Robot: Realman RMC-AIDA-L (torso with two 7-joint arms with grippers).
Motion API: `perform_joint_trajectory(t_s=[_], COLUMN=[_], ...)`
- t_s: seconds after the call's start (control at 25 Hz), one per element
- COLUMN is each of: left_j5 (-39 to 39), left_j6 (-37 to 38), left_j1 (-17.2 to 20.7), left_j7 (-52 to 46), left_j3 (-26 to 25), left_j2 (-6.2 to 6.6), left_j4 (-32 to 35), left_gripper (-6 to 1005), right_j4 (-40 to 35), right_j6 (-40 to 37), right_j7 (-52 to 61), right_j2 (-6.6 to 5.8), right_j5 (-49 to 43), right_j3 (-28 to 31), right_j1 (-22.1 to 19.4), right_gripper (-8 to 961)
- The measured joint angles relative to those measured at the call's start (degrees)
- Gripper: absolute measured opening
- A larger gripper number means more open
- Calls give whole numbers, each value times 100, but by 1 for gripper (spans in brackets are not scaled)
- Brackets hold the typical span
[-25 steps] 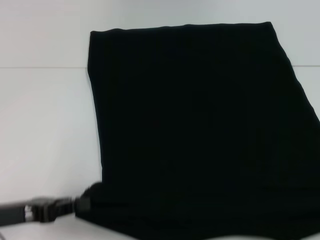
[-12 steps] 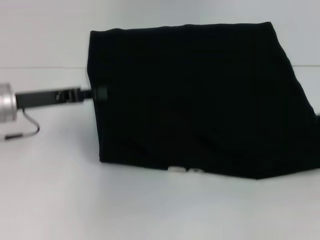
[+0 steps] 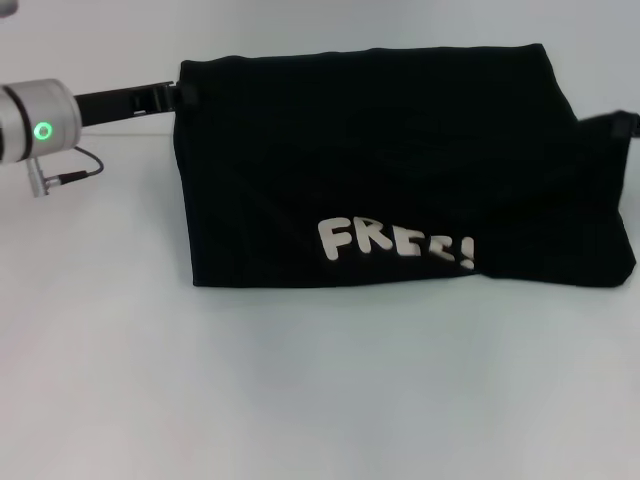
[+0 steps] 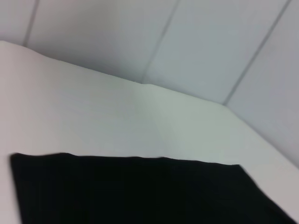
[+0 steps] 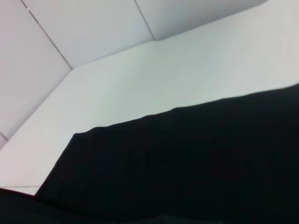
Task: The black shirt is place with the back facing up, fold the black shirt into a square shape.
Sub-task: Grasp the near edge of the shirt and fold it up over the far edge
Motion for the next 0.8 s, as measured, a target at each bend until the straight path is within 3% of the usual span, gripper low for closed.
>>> perform_joint_trajectory(t_s=[0.16, 0.32, 0.52, 0.8], left_j5=[-4, -4, -4, -8], left_j6=[-809, -1503, -2032, -2124], left_j1=[-139, -193, -223, -262], left_j7=[274, 622, 877, 941], left_j3=[17, 57, 263, 505], left_j2=[-45, -281, -550, -585], left_j4=[-329, -461, -461, -443], left_gripper=[67, 67, 67, 67], right_j4=[274, 576, 666, 719], right_j6=[665, 1425, 2137, 2439], right_j7=[24, -29, -91, -93], right_j2=[52, 164, 415, 501], right_j5=[5, 6, -1, 11], right_j3=[-287, -445, -732, -849], right_j1=[249, 340, 352, 307], right_gripper=[35, 35, 34, 34])
